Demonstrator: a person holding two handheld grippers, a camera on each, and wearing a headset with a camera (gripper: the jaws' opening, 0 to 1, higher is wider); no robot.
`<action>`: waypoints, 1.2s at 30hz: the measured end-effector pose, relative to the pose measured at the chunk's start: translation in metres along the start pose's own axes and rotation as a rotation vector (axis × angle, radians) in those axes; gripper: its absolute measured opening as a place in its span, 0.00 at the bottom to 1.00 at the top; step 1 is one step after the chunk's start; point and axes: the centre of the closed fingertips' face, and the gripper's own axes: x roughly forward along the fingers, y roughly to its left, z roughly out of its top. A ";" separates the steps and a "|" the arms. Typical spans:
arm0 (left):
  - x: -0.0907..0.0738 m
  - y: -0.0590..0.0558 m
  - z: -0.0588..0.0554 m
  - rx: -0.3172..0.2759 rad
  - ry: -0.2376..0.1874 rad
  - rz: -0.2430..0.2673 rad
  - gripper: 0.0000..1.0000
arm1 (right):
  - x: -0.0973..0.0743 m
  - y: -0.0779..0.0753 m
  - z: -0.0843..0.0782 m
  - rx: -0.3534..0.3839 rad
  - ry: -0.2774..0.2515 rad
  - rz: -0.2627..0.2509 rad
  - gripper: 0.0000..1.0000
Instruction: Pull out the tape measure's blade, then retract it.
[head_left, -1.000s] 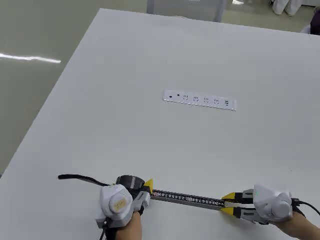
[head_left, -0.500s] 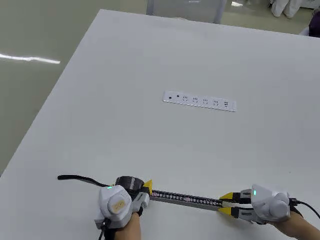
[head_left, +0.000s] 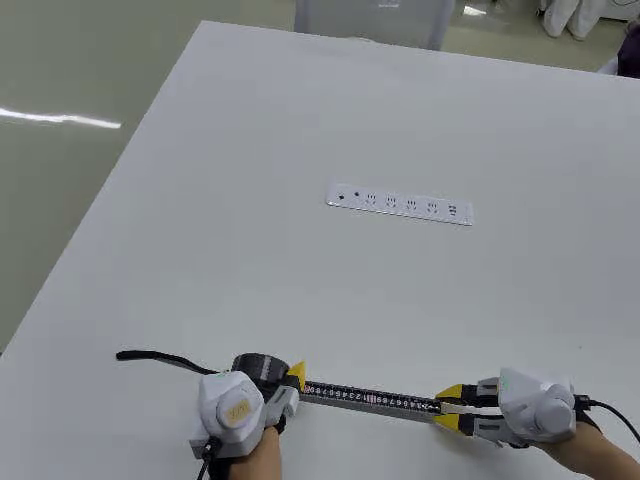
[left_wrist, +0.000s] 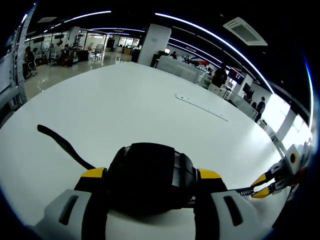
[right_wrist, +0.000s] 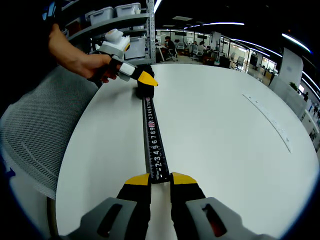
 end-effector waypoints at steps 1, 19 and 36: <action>0.000 0.000 0.000 -0.001 0.000 -0.001 0.67 | 0.000 0.000 0.001 -0.001 0.000 0.000 0.12; 0.000 0.000 0.000 -0.006 0.001 -0.005 0.67 | 0.005 0.000 0.009 -0.010 -0.003 0.010 0.12; 0.000 0.000 0.000 -0.007 0.002 -0.008 0.67 | 0.012 0.002 0.020 -0.020 -0.009 0.022 0.12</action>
